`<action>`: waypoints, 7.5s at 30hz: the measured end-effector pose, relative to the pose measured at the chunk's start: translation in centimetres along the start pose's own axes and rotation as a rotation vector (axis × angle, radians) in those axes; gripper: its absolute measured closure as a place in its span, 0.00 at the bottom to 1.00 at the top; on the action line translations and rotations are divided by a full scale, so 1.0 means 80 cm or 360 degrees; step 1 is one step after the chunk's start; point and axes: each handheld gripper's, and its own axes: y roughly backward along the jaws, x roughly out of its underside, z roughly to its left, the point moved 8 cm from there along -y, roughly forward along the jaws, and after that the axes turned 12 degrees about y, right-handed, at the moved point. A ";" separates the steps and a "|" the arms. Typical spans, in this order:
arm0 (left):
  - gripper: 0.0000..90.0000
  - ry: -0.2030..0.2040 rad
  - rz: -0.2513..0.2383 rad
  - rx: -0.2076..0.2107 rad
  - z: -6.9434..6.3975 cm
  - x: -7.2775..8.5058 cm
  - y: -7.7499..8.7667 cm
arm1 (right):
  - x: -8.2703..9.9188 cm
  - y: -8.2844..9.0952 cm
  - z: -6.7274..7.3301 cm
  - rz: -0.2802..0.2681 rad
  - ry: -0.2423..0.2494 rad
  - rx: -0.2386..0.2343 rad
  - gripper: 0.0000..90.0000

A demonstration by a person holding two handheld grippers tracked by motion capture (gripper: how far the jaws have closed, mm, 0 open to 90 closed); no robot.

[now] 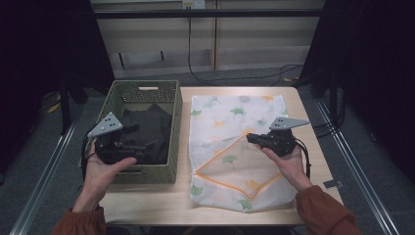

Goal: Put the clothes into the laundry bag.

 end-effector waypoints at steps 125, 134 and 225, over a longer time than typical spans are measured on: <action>0.70 0.0300 -0.0152 -0.0243 0.142 -0.042 -0.002 | 0.027 -0.017 -0.005 0.0168 -0.0007 -0.0036 1.00; 0.70 0.0239 -0.0310 -0.0155 0.120 -0.066 0.019 | 0.027 -0.018 -0.005 0.0167 -0.0006 -0.0040 1.00; 0.69 -0.0461 -0.0072 0.0614 -0.209 0.024 -0.121 | 0.023 -0.013 -0.014 0.0074 -0.0129 -0.0101 1.00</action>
